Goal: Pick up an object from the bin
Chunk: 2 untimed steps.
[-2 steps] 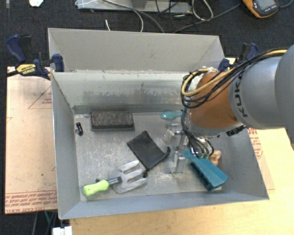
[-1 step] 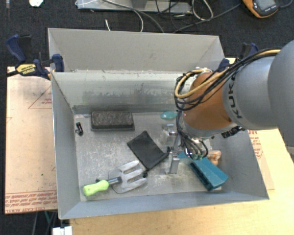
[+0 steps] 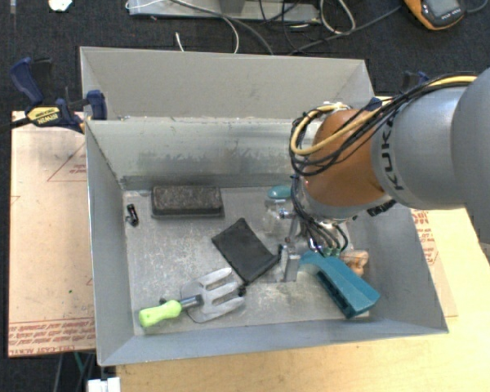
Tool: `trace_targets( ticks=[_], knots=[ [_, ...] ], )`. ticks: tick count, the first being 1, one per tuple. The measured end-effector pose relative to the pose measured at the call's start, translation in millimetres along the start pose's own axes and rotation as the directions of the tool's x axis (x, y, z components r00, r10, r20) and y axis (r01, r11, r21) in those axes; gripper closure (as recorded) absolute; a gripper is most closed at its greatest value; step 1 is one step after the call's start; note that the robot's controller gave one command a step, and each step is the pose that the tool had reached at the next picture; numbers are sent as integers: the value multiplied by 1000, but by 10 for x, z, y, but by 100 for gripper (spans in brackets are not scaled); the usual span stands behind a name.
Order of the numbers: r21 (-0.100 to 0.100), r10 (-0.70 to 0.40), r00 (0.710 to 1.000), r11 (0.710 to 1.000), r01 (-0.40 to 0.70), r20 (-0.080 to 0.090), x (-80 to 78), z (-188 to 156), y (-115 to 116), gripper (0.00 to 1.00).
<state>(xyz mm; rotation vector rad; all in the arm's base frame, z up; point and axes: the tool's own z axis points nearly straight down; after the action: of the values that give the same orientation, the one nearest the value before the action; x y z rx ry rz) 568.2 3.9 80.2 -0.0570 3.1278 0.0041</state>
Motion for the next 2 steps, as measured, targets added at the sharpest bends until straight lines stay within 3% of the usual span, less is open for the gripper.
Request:
trace_targets(
  ticks=[1,2],
  knots=[
    [-2,167,986,986,-167,-2,273,65,190,0],
    [0,-26,1000,1000,26,11,-45,89,116,100]
  ],
)
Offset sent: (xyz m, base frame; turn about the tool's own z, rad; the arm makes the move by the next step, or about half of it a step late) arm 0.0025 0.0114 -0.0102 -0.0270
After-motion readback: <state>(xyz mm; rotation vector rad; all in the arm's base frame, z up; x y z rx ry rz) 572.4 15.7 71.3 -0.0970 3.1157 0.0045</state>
